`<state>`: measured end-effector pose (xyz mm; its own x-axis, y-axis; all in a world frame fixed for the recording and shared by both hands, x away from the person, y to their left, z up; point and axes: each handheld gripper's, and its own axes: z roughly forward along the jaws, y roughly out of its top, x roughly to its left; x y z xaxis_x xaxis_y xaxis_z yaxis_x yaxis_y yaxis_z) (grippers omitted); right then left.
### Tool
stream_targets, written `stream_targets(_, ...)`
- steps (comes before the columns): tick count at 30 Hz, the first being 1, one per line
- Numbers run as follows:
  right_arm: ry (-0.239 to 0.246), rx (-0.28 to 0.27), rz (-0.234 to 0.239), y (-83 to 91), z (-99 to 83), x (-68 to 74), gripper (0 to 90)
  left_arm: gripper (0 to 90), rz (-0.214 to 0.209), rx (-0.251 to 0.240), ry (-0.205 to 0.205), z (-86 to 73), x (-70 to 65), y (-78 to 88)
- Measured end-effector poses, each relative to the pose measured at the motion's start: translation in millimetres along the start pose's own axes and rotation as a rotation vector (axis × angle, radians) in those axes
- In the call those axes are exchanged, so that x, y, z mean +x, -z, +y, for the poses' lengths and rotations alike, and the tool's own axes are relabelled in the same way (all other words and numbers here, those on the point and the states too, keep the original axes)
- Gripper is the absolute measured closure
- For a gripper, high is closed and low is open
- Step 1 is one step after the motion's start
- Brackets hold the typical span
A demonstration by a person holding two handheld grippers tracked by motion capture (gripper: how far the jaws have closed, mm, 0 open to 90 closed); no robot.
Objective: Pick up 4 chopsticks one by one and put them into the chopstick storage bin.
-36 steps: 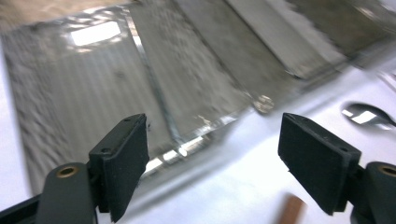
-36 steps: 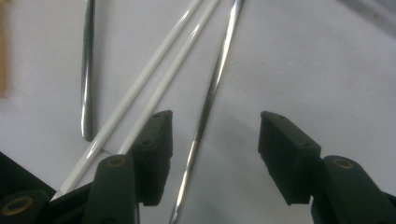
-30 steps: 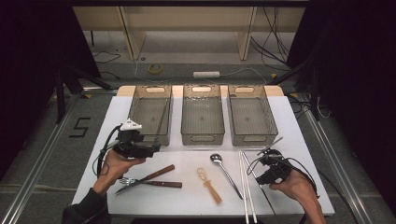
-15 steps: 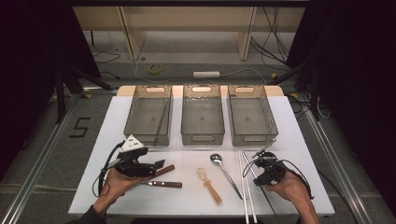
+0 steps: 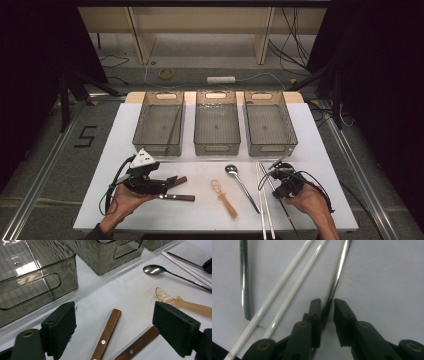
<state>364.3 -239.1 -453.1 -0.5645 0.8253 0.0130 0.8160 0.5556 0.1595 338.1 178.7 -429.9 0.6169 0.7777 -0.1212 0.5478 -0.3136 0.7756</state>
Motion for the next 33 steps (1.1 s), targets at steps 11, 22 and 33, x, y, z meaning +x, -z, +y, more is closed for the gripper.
stream_targets(11, -0.001, 0.016, -0.001, -0.9, 2.3, -2.2, 82.6, 18.5, 0.003, -0.008, -0.01, -0.5, -0.1, 1.9)
stream_targets(22, -0.026, 0.015, 0.004, -0.9, 3.7, -4.1, 86.1, 18.9, -0.004, -0.015, -0.014, -0.6, -0.5, 3.1)
stream_targets(33, 0.001, -0.043, -0.008, 7.9, 0.5, -7.3, 86.6, 19.3, -0.008, -0.012, -0.018, -1.1, -1.0, 2.0)
